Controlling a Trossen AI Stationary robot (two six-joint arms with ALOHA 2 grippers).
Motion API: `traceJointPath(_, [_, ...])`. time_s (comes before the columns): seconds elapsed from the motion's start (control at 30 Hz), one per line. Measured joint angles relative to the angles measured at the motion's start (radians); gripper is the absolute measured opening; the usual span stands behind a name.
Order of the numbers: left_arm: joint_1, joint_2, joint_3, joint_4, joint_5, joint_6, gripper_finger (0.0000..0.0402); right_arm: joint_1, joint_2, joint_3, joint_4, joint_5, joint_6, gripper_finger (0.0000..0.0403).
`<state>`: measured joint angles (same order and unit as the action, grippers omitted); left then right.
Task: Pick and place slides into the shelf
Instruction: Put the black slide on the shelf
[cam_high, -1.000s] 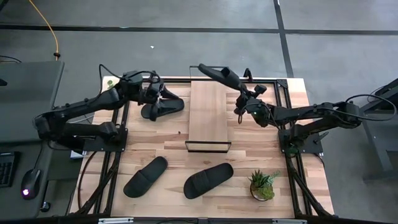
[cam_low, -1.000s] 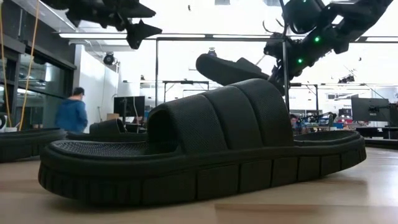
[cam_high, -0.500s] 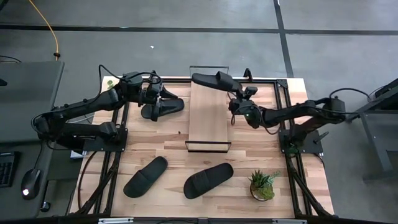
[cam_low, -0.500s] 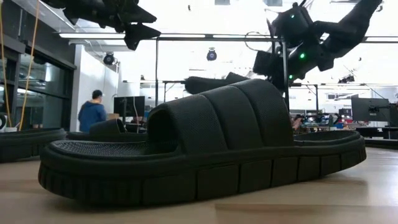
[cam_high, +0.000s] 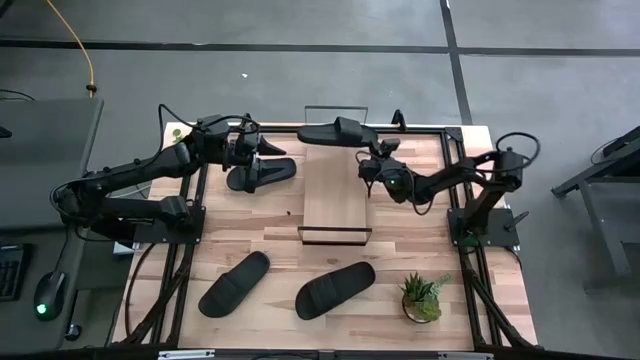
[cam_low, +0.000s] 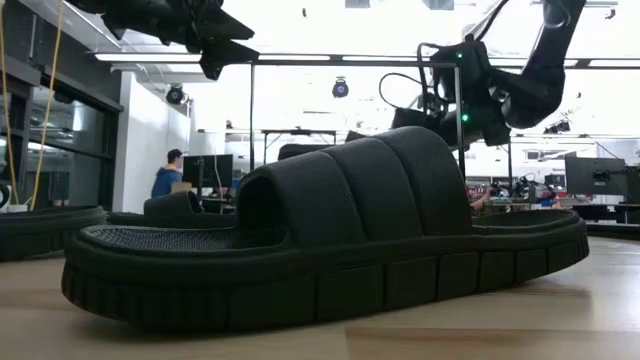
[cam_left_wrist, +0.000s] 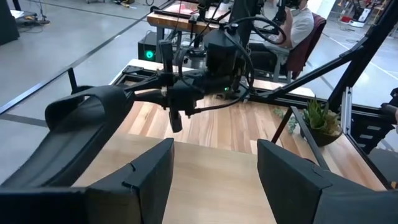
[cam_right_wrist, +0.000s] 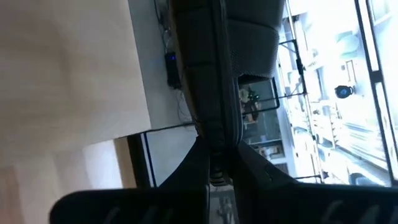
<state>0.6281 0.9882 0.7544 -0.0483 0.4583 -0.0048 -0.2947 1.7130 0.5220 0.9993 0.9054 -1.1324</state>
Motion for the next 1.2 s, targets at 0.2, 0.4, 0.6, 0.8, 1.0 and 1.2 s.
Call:
traceJointPath(0.2, [0.0, 0.0, 0.0, 0.041, 0.0, 0.0, 0.0211, -0.041, 0.009, 0.0, -0.006, -0.02, -0.013, 0.0005])
traceJointPath(0.4, [0.0, 0.0, 0.0, 0.055, 0.0, -0.003, 0.0211, -0.069, 0.009, 0.0, -0.004, -0.078, -0.013, 0.0005])
traceJointPath(0.6, [0.0, 0.0, 0.0, 0.057, -0.007, -0.003, 0.0211, -0.091, 0.009, 0.0, -0.007, -0.1, -0.006, 0.0005])
traceJointPath(0.8, [0.0, 0.0, 0.0, 0.063, -0.007, -0.004, 0.0211, -0.102, 0.009, 0.0, -0.008, -0.122, 0.03, 0.0005])
traceJointPath(1.0, [0.0, 0.0, 0.0, 0.063, -0.007, -0.011, 0.0211, -0.095, 0.009, 0.0, -0.031, -0.132, 0.051, 0.0005])
traceJointPath(1.2, [0.0, 0.0, 0.0, 0.063, -0.007, -0.025, 0.0211, -0.105, 0.009, 0.0, -0.03, -0.175, 0.055, 0.0023])
